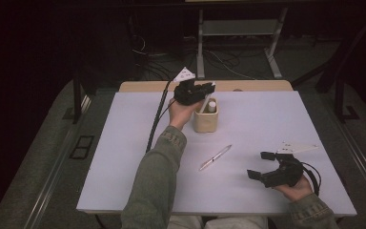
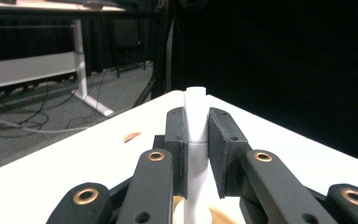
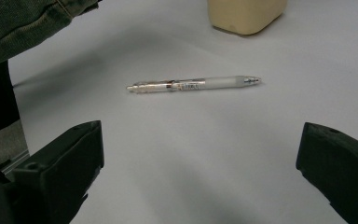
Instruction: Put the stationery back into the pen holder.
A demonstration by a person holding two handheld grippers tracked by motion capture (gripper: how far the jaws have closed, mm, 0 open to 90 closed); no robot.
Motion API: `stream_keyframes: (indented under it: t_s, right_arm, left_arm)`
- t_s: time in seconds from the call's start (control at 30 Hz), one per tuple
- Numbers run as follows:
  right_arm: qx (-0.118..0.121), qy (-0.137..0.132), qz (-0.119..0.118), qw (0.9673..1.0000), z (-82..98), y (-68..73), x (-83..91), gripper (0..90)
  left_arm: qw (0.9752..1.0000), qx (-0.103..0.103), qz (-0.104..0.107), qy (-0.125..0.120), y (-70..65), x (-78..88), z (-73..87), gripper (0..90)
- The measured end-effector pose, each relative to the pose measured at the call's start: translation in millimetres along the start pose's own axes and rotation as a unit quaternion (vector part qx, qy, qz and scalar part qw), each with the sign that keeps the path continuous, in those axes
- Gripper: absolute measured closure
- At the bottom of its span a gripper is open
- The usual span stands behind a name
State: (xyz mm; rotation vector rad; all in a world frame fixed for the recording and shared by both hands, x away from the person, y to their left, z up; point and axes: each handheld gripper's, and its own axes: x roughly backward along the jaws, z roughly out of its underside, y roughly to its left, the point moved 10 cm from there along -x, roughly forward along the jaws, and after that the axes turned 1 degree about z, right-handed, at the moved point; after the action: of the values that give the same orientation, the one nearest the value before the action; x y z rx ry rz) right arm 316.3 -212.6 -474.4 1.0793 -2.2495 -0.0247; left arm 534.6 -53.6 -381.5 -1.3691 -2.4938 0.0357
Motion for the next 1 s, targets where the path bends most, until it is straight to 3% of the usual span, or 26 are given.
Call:
stream_keyframes:
  t_s: [0.13, 0.3, 0.57, 0.8, 1.0]
  right_arm:
    - [0.000, 0.000, 0.000, 1.0000, 0.0, -0.1, 0.0, 0.4]
    - [0.002, -0.001, 0.003, 1.0000, -0.2, -1.1, 0.0, 0.4]
    - [0.001, -0.001, 0.004, 1.0000, -0.3, -1.4, 0.5, 0.4]
    - [0.000, -0.004, 0.009, 0.9999, -1.0, -3.0, 1.6, 0.4]
    - [-0.002, -0.009, 0.014, 0.9999, -2.1, -5.0, 2.7, 0.4]
  left_arm:
    - [0.9998, 0.014, -0.003, 0.012, 2.0, 3.1, 5.7, 75.4]
    - [0.9989, 0.028, -0.007, 0.037, 1.5, 9.3, 7.8, 61.4]
    - [0.9965, 0.036, 0.011, 0.074, -12.6, 18.9, 9.1, 30.0]
    - [0.9932, 0.029, 0.001, 0.113, -24.4, 21.5, 12.7, 0.0]
    - [0.9884, 0.009, 0.019, 0.150, -39.1, 28.1, 18.6, 0.0]
